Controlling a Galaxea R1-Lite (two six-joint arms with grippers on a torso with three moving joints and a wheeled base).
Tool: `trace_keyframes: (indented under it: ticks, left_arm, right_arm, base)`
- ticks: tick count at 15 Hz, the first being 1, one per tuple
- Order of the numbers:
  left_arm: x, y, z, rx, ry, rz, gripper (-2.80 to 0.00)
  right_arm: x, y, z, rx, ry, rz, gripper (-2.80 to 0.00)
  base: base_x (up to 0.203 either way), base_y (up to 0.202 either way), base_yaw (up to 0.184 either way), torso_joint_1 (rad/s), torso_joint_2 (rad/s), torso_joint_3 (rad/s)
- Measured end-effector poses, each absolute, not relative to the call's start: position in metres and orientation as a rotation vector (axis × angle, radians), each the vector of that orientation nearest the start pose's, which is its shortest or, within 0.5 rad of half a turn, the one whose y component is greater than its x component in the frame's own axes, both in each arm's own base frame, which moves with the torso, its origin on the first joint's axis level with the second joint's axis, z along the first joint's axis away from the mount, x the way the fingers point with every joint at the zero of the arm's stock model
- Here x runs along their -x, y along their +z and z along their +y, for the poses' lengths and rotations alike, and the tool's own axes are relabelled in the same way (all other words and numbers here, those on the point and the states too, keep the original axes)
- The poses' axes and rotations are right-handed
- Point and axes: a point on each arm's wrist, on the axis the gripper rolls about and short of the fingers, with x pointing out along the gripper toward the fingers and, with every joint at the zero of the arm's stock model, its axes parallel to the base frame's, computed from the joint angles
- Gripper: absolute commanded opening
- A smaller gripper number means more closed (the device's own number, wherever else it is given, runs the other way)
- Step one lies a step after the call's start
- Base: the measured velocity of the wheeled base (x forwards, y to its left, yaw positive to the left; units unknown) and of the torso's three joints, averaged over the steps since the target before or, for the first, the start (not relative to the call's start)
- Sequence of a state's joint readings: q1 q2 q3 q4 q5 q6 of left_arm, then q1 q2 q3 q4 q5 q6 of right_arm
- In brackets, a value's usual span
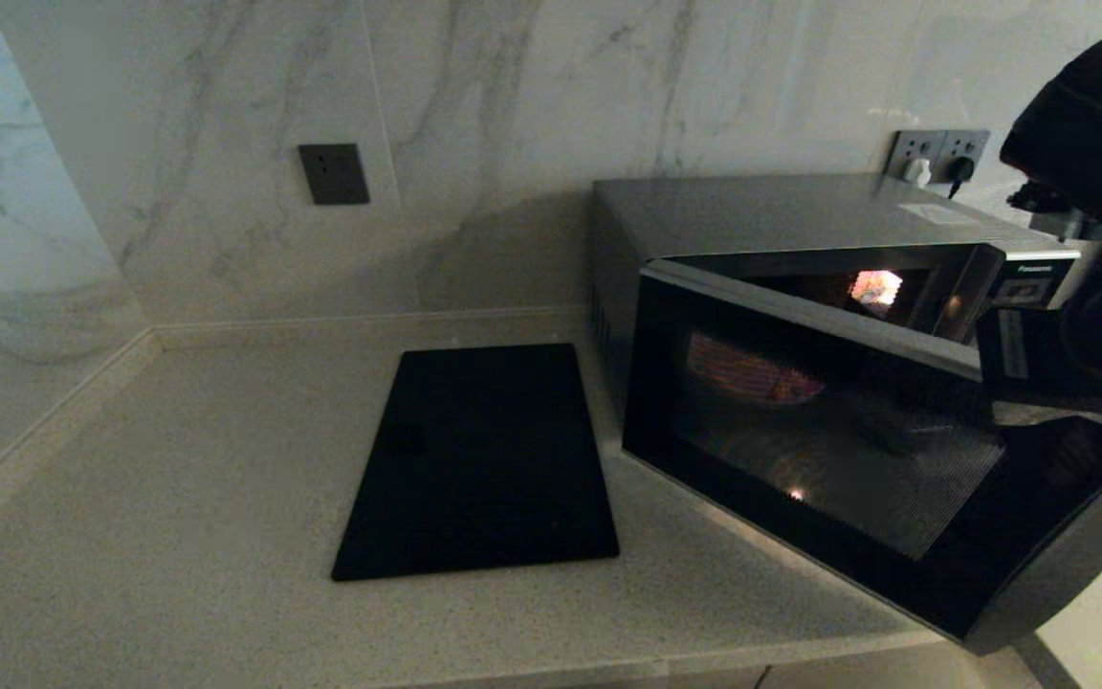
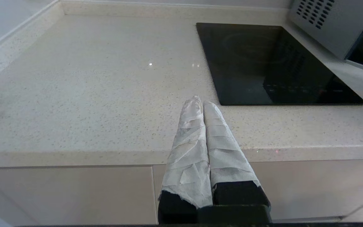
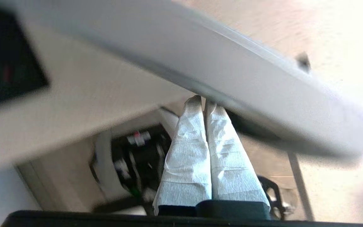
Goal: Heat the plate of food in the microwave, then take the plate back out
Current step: Close the microwave oven
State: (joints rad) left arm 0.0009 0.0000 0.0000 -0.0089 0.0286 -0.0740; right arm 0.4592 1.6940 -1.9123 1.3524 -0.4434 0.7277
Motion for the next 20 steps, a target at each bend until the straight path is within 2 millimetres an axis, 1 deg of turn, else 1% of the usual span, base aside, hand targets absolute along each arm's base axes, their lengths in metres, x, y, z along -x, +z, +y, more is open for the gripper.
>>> trace_keyframes:
  ticks: [2,6,9,14,17,20]
  left_arm:
    - [0.023,0.076,0.001,0.074,0.029,-0.010,-2.80]
    - [0.023,0.076,0.001,0.074,0.029,-0.010,-2.80]
    - [0.023,0.076,0.001,0.074,0.029,-0.010,-2.80]
    - [0.023,0.076,0.001,0.074,0.030,-0.010,-2.80]
    - [0.023,0.076,0.001,0.074,0.029,-0.010,-2.80]
    - [0.023,0.076,0.001,0.074,0.029,-0.010,-2.80]
  right_arm:
    - [-0.222,0.319,0.083,-0.213,-0.391,0.923,-2.80]
    - [-0.235,0.321,0.073,-0.270,-0.421,0.858,-2.80]
    - [-0.260,0.319,0.062,-0.340,-0.459,0.773,-2.80]
    - [-0.309,0.305,0.042,-0.397,-0.516,0.672,-2.80]
    - [-0.326,0.300,0.031,-0.426,-0.541,0.620,-2.80]
    - [-0.337,0.300,0.024,-0.433,-0.544,0.571,-2.80]
  base:
    - [0.000,0.000,0.000,0.000,0.00,0.000]
    - [0.000,0.000,0.000,0.000,0.00,0.000]
    - [0.000,0.000,0.000,0.000,0.00,0.000]
    - [0.000,0.000,0.000,0.000,0.00,0.000]
    - [0.000,0.000,0.000,0.000,0.00,0.000]
    - [0.000,0.000,0.000,0.000,0.00,0.000]
